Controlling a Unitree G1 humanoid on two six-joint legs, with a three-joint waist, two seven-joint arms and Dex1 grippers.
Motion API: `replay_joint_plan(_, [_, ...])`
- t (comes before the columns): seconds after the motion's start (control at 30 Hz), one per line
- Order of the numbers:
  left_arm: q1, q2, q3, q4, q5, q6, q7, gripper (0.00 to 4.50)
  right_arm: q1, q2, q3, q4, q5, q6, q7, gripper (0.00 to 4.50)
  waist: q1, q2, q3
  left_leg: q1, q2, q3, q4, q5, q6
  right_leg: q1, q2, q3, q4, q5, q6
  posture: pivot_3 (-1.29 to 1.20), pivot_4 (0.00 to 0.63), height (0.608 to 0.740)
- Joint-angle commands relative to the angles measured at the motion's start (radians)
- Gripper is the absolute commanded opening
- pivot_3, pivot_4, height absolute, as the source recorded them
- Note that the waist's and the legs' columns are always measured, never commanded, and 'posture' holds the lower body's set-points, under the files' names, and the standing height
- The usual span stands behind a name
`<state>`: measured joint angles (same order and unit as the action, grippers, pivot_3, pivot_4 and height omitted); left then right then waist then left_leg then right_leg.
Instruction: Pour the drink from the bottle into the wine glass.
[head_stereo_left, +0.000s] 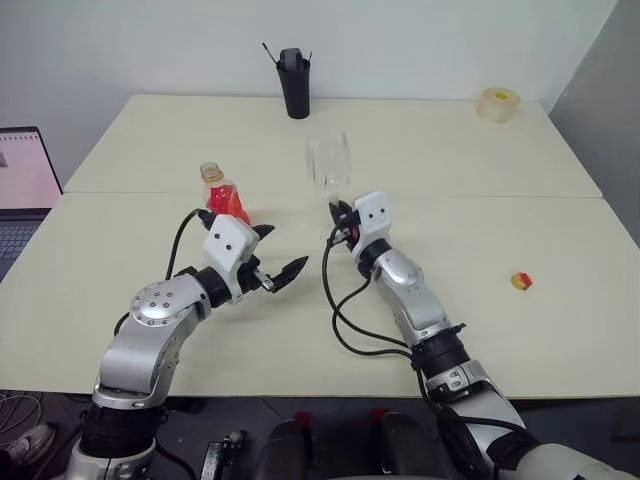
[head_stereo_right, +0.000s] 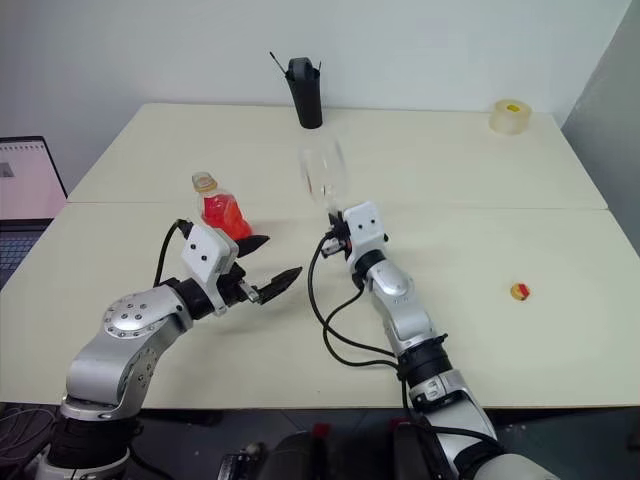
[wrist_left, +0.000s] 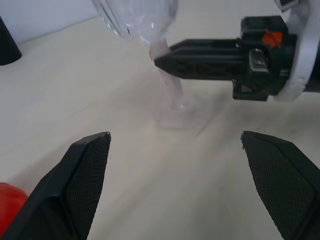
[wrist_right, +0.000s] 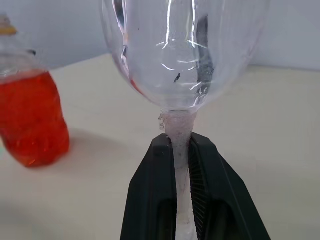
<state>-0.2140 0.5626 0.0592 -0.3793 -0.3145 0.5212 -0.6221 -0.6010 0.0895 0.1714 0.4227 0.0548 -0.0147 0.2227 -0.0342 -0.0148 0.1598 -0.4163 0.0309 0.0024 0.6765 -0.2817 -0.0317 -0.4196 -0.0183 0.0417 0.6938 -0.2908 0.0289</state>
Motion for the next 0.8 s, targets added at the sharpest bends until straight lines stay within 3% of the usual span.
replay_joint_plan(0.03, [-0.006, 0.011, 0.023, -0.035, -0.012, -0.001, 0.003, 4.50, 0.054, -0.002, 0.037, -0.076, -0.019, -0.045, 0.041, 0.10, 0.001, 0.000, 0.000, 0.000, 0.000, 0.000, 0.000, 0.000, 0.000, 0.000, 0.000, 0.000, 0.000, 0.000, 0.000, 0.00, 0.150, 0.740])
replay_joint_plan(0.8, [-0.027, 0.015, 0.009, -0.013, -0.003, -0.002, -0.019, 4.50, 0.126, -0.083, 0.064, 0.033, -0.117, -0.221, 0.074, 0.10, 0.001, -0.001, -0.001, 0.001, 0.000, 0.000, 0.000, 0.000, 0.000, 0.000, 0.000, 0.000, 0.001, 0.000, 0.000, 0.00, 0.150, 0.740])
